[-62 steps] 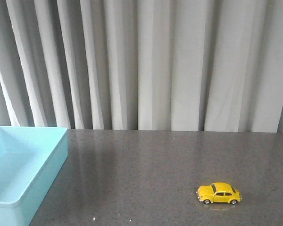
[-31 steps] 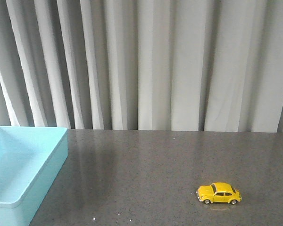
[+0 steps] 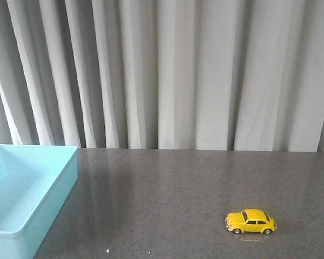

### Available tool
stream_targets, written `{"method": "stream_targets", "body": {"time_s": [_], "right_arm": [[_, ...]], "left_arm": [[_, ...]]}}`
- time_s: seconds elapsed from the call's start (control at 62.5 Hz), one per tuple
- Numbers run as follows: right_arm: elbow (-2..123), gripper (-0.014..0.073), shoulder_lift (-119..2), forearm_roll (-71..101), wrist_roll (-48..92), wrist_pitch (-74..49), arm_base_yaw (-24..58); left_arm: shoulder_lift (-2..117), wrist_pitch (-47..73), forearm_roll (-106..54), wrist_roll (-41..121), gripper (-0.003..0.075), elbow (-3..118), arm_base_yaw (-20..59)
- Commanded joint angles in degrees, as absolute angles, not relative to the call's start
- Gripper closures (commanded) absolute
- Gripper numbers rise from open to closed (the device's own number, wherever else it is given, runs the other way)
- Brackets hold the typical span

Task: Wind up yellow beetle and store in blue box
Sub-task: 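Move the right gripper down toward the yellow toy beetle car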

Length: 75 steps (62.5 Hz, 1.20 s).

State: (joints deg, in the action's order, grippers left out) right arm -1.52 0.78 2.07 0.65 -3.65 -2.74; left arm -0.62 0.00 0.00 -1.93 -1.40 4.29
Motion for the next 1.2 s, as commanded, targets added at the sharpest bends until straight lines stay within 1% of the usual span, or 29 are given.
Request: {"method": "stream_targets", "body": {"time_s": [0.0,0.416,0.48,0.56,0.672,0.752,0.848,0.992,1.088,1.184], "right_arm": [[-1.7,0.0595,1.2,1.6,0.8,0.7,-3.1],[-1.6,0.0595,1.2,2.2,0.7,0.7,-3.1],[-0.3,0.0595,1.0,4.2,0.0,0.0,-3.1],[3.2,0.0595,-0.3,5.2,0.0,-0.6,-3.1],[10.8,0.0595,-4.8,4.8,1.3,-4.8,-3.1],[17.8,0.0595,-9.6,4.1,3.6,-9.0,-3.1],[26.3,0.0595,-16.3,2.6,4.2,-13.9,-3.1],[36.7,0.0595,-25.9,2.6,4.0,-21.9,-3.1],[40.7,0.0595,-31.0,2.6,4.0,-26.8,-3.1],[41.0,0.0595,-34.5,2.6,4.0,-30.6,-3.1]], "left_arm": [[-1.5,-3.6,-0.3,-2.4,0.0726,-1.0,4.7],[-1.5,-5.3,0.0,-2.1,0.0726,-0.4,4.7],[-1.5,-6.9,-0.4,-2.5,0.0726,0.8,4.7],[-1.4,-6.0,-0.4,-2.5,0.0726,4.8,4.7],[0.1,-1.0,-0.4,-2.5,0.0726,13.0,4.7],[3.3,6.0,-0.4,-2.5,0.0726,20.6,4.7],[9.2,13.9,0.0,-2.3,0.0726,29.7,4.7],[18.7,21.1,2.0,-2.2,0.0726,41.2,4.7],[23.5,24.8,2.8,-2.2,0.0726,44.7,4.7],[26.7,29.2,2.7,-2.3,0.0726,44.9,4.7]]}}
